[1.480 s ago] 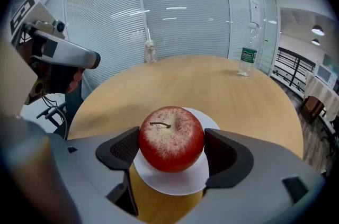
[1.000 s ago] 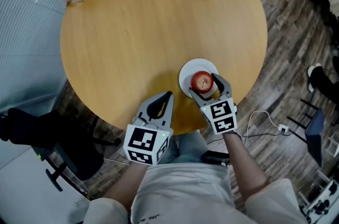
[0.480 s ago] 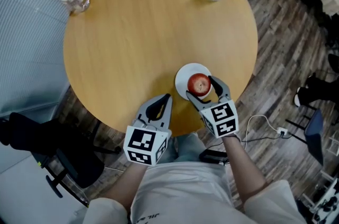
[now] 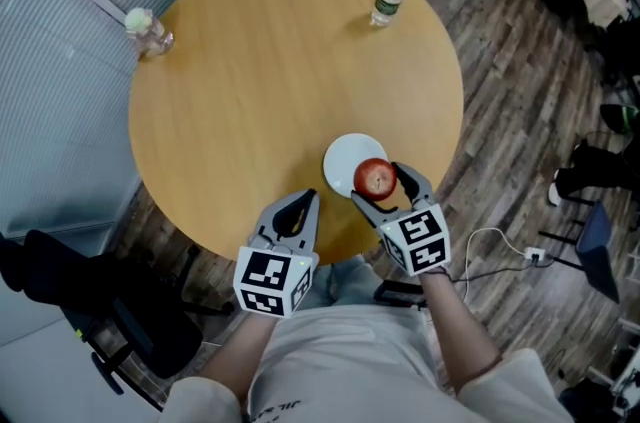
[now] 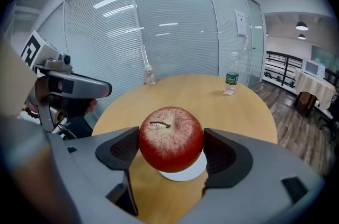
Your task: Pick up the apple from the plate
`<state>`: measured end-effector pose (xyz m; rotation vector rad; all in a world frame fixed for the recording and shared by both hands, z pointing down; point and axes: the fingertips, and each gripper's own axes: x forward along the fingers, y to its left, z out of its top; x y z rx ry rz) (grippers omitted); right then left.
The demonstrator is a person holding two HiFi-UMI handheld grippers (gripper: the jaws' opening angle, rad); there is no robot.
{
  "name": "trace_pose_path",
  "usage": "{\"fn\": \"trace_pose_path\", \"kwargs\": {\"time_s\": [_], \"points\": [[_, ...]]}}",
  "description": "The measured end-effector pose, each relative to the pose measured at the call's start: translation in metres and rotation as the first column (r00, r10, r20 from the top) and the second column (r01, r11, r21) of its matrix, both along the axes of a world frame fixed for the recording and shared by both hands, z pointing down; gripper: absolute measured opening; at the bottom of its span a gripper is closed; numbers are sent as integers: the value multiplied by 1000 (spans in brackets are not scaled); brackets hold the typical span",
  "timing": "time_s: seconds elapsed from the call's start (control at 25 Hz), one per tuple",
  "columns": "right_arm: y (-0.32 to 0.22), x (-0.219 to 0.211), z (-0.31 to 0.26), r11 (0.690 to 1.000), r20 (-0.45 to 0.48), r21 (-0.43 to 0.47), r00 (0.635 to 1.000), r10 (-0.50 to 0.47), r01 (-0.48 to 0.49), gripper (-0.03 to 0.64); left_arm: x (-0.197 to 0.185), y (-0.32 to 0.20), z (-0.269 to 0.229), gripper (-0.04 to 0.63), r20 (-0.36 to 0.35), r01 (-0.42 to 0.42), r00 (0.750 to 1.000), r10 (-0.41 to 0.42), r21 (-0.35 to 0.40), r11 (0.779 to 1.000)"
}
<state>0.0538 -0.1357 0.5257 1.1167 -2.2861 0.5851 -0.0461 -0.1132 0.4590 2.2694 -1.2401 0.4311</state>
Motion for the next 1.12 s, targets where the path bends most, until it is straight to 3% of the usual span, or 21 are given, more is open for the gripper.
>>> {"fn": "trace_pose_path", "kwargs": {"time_s": [0.44, 1.12], "points": [[28, 11, -43, 999, 57, -1, 998, 40, -40, 382, 18, 27, -23, 3, -15, -46, 999, 47, 35, 998], [54, 26, -107, 995, 99, 87, 994, 43, -52, 382, 30, 42, -60, 3, -38, -61, 997, 66, 115, 991]]}}
